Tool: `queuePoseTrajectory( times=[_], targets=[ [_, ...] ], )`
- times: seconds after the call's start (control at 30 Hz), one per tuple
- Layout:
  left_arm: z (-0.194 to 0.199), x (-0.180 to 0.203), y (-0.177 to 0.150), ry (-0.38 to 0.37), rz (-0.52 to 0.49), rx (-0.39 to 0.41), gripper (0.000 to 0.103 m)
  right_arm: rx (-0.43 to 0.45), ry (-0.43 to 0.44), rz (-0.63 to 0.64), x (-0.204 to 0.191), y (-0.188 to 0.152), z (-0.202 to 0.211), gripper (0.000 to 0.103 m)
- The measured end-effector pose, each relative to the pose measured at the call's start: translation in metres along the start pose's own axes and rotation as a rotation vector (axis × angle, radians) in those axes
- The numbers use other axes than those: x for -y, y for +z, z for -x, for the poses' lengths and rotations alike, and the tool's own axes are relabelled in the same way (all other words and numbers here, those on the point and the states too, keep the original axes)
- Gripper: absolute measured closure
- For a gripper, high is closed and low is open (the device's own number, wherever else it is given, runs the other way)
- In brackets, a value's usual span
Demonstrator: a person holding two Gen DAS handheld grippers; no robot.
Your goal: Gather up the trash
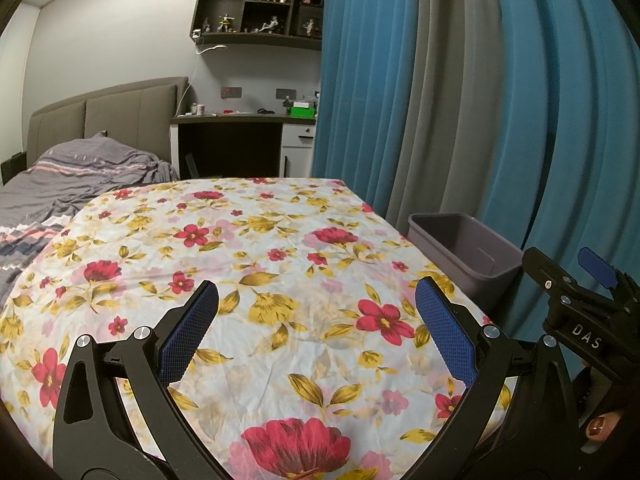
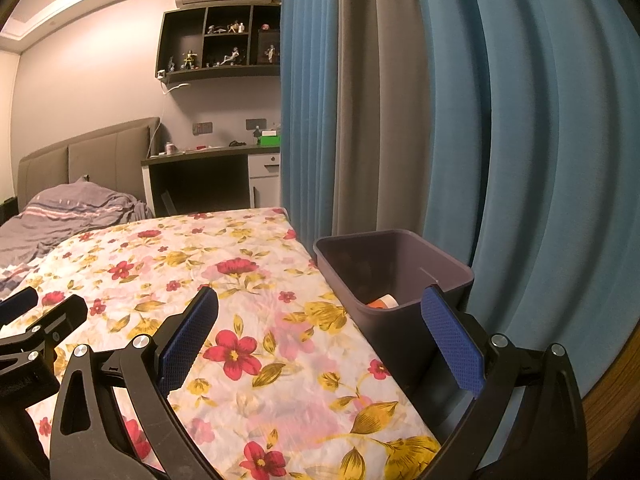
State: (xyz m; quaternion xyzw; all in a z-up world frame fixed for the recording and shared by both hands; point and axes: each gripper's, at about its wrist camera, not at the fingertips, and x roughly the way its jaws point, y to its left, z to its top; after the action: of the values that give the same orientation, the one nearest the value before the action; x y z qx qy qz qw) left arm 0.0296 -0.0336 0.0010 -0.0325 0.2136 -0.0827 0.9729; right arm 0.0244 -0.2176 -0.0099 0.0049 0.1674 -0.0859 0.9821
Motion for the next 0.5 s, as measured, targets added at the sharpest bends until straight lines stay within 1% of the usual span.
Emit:
queuePoseTrajectory(
  times=[0.13,0.3,0.43,0.47,0.5],
  targets=[
    [0.0001,0.0006,0.0001,-0.006,0.001,0.002,0.006,0.001,0.0,-0.001,0.0002,-0.0001,-0.0002,0.006],
    [-0.0026,0.0075,0.0013,-0.071,-0.01,-0.013,0.006,-0.001,-0.001,-0.003,-0.0003,0.0001,-0.0003,0.006],
    [-0.0002,0.0081,0.0021,-0.095,-0.012,0.003,0.006,-0.002,0.0,-0.003,-0.0017,0.0015,-0.0002,0.006],
    [0.0027,0.0078,0.0026,-0.087,-0.014,0.023,0.01,-0.001,-0.001,-0.002,-0.0019,0.0019,-0.0004,0.006],
    [0.0049,0.0068,0.0032,-0.076,-0.016,0.037,0.018,-0.001,-0.002,-0.004,-0.0019,0.002,-0.0005,0.006]
  ],
)
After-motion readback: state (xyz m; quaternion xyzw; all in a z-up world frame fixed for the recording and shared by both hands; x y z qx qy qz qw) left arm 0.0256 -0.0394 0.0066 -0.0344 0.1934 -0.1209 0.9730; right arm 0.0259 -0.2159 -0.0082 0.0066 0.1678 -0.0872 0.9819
